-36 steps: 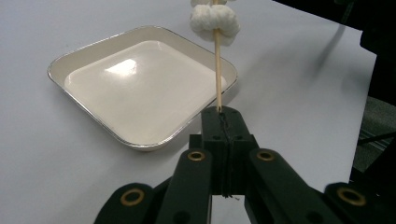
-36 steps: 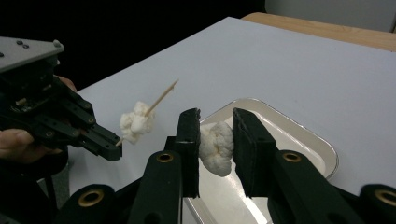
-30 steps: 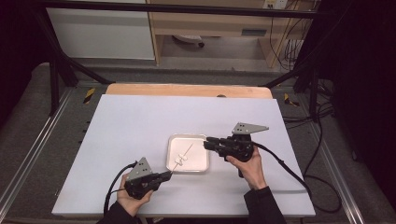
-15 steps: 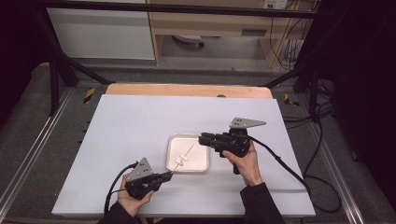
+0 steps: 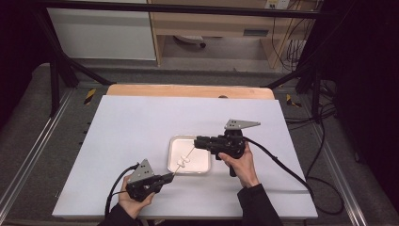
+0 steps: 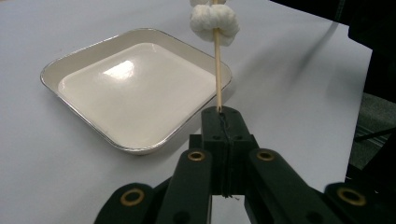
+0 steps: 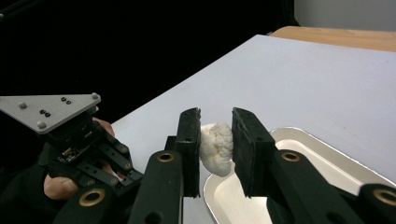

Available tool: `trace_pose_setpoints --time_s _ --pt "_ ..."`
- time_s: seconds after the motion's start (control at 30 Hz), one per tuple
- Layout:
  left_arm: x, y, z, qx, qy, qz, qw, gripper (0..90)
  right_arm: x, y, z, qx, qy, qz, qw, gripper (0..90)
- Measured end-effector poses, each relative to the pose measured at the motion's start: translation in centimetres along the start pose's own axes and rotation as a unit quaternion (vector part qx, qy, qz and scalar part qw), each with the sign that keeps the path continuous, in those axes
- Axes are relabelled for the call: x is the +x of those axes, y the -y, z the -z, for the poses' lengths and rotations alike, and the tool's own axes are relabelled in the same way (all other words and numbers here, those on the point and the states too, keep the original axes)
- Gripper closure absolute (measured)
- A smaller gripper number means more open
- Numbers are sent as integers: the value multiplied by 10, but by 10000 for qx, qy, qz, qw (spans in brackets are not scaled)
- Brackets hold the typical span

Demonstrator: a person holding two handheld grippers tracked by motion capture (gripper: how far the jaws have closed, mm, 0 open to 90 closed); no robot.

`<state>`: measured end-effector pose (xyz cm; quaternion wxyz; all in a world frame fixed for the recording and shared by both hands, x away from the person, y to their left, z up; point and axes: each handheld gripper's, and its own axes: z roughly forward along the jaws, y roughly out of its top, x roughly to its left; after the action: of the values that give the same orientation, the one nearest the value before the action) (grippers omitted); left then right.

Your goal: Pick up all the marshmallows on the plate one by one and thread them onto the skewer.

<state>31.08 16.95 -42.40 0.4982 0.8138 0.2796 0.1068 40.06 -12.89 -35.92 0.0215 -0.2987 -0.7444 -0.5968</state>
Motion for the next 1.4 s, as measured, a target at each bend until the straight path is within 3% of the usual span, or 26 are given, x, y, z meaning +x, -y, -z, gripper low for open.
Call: trace_pose_setpoints --time_s 0.3,0.63,1.4 --pt "0 1 0 7 -67 -44 10000 891 -1 4 -7 35 -235 -196 9995 749" --pt "0 1 1 -23 -151 -80 9999 892 2 10 -12 13 -396 -248 9989 787" --pt "-3 1 1 9 -269 -98 9996 893 9 20 -17 -26 -403 -88 9991 812"
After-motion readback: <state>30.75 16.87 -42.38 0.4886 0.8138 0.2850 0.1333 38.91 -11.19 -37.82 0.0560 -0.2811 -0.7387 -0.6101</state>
